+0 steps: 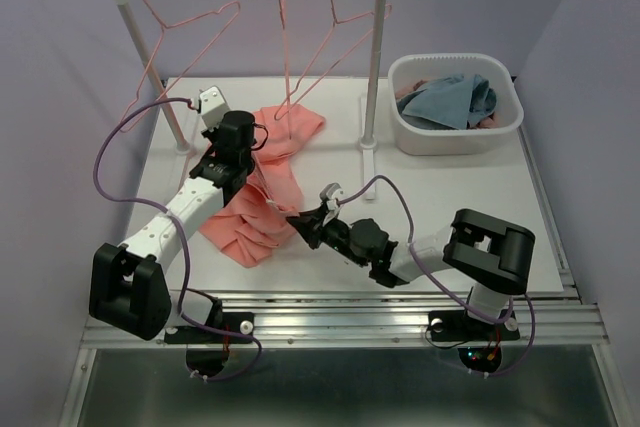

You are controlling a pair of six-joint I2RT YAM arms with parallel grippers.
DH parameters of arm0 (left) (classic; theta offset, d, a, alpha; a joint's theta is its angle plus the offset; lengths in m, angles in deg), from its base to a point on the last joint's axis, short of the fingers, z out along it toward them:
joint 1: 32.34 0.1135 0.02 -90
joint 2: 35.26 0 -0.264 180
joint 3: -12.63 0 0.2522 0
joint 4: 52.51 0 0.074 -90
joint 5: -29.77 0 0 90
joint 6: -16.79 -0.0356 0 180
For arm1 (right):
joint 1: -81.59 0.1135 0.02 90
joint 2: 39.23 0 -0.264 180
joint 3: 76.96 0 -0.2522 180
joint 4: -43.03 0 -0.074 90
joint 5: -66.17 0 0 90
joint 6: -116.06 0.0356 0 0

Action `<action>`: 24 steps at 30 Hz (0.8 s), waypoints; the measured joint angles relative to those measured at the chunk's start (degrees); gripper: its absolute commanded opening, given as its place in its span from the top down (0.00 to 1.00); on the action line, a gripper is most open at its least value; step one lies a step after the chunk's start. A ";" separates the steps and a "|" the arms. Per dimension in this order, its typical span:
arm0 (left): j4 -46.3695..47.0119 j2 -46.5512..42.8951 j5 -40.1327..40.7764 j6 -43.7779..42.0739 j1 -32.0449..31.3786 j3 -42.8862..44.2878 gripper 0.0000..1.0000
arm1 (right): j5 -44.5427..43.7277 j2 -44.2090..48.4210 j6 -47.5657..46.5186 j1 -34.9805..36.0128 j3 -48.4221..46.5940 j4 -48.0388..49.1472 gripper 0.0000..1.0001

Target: Remove the skirt from the hanger

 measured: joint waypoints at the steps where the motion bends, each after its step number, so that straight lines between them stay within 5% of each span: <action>1: -0.02 0.00 -0.02 -0.17 0.15 0.00 1.00 | -0.79 0.39 0.20 -0.04 0.59 -0.17 0.99; 14: -3.89 2.84 0.22 -3.13 2.49 0.85 1.00 | -5.46 3.67 3.89 -0.35 4.09 -2.27 0.99; 24: -3.13 -4.44 -16.02 -4.98 4.04 0.74 1.00 | -10.34 3.67 4.87 -0.44 2.93 -8.85 0.99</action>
